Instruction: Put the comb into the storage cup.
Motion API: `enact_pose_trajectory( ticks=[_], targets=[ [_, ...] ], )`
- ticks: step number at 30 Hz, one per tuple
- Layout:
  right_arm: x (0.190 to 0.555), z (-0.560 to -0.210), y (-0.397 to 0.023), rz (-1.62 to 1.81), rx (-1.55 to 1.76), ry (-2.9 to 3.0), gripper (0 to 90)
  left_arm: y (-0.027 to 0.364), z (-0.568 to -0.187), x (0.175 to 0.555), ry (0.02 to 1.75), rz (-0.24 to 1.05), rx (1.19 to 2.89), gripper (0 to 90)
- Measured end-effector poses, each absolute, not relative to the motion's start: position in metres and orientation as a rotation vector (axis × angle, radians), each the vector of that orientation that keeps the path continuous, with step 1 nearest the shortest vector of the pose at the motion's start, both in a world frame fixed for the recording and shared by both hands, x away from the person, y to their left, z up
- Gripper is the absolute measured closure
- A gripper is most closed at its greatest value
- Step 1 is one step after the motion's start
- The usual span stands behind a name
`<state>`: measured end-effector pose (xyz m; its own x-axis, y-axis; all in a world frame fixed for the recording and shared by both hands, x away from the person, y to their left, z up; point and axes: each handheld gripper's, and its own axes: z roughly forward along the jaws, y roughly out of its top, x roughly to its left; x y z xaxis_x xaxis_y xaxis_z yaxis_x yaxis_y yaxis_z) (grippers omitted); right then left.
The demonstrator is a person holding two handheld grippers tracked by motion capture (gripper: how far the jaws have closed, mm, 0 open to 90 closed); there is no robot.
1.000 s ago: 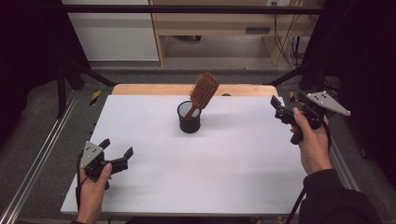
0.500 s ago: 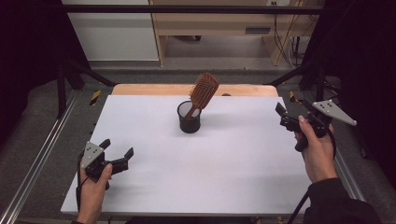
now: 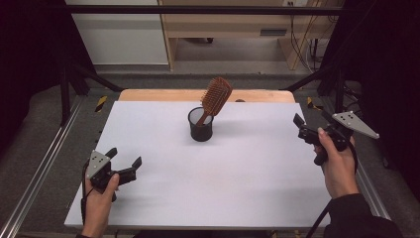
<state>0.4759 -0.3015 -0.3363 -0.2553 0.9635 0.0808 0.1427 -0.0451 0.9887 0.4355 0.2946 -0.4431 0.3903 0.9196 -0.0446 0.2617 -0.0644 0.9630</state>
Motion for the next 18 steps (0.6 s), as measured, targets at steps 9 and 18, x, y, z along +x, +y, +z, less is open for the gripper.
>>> enact_pose_trajectory(
  ticks=[9,18],
  targets=[
    [0.467,-0.346,-0.298,1.379,1.207,1.510,3.8,0.295,-0.443,0.435,1.080,0.768,1.576,3.2],
    [0.460,-0.354,-0.300,1.375,1.207,1.526,4.0,0.294,-0.443,0.435,1.074,0.776,1.583,3.1]
  ],
)
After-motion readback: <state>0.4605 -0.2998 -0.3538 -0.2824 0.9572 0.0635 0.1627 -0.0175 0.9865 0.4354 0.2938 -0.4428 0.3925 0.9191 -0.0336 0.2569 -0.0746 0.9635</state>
